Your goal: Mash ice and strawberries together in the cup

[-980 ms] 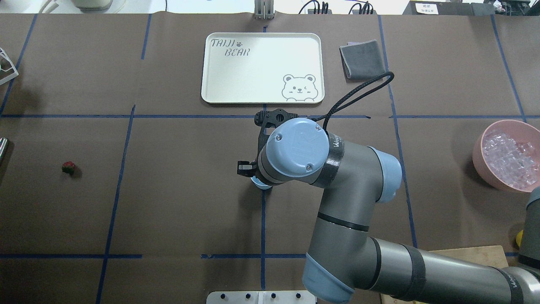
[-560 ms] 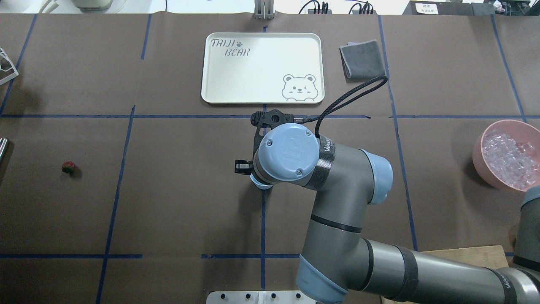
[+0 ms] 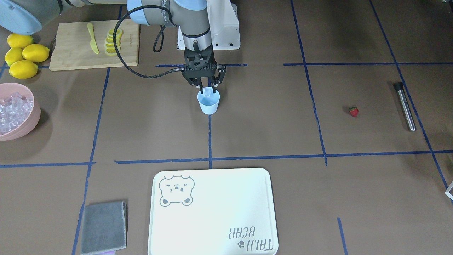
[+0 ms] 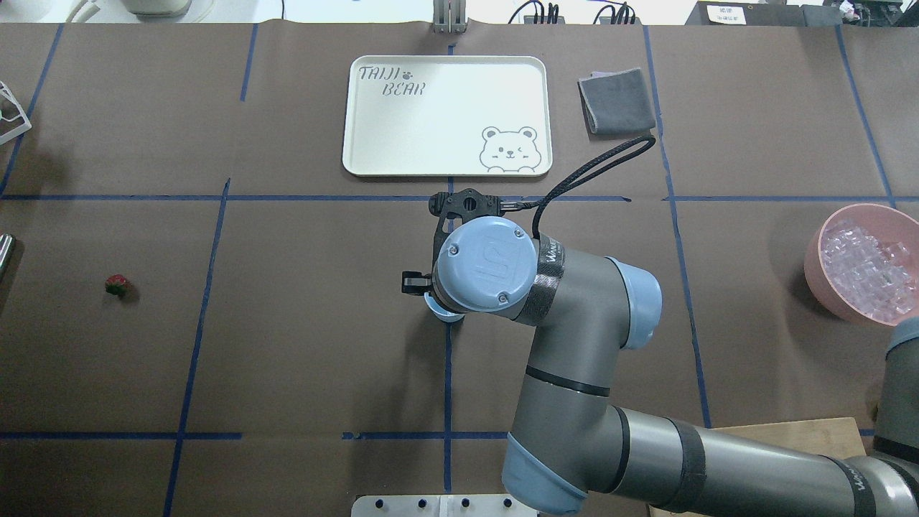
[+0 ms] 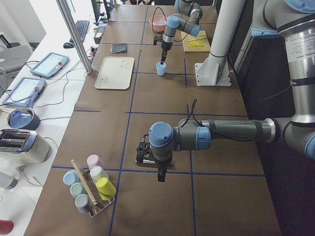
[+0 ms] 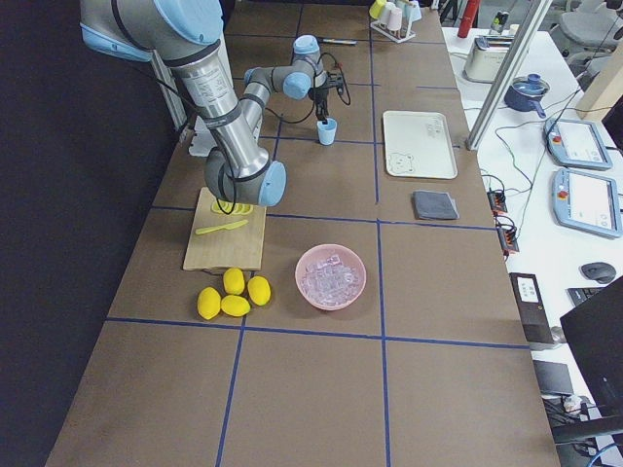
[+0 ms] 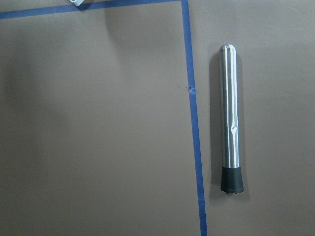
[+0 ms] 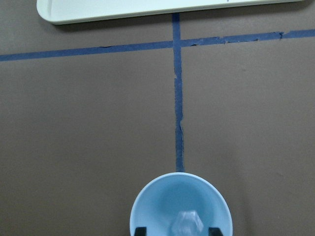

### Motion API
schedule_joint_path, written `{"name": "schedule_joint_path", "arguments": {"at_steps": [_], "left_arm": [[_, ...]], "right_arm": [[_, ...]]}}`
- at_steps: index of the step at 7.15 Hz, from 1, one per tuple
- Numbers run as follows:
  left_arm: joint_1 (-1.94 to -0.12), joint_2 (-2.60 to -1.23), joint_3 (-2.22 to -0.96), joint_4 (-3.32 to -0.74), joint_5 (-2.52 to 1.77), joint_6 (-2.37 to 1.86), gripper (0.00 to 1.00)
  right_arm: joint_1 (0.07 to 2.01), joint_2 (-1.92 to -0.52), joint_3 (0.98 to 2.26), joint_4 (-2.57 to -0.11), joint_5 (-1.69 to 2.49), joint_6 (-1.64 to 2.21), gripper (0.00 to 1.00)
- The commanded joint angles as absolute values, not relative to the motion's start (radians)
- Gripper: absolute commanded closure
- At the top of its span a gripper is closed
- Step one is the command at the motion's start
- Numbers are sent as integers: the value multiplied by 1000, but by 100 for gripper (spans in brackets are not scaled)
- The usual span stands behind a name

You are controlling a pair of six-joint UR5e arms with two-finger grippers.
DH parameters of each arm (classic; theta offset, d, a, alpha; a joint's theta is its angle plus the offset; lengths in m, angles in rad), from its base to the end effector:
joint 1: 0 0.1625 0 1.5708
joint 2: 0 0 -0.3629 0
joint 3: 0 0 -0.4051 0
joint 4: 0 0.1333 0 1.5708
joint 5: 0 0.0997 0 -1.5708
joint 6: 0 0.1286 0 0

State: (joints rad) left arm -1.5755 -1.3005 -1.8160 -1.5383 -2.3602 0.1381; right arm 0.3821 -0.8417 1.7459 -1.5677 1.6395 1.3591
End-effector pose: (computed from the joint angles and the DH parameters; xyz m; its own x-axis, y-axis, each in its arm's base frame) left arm -0.0439 -0.4022 0.6185 0.6980 0.0937 -0.7099 -0.0923 0.9949 0.0406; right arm -0.5611 -0.3596 0.1152 0.6263 0.0258 0.7791 -0.1945 0.9730 0.1242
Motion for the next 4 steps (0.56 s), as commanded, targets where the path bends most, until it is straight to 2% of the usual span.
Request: {"name": "schedule_joint_path", "arguments": {"at_steps": [1,4], "left_arm": [[-1575,-1298,-1815,-1537,-2375,138,0],[-1574,-1299,-1815,-1539,-2378,138,0]], "right_arm": [[379,-839,1740,-1566,1637,1359,1],[449,-856,1746,-1572,1740,1249,1]]}}
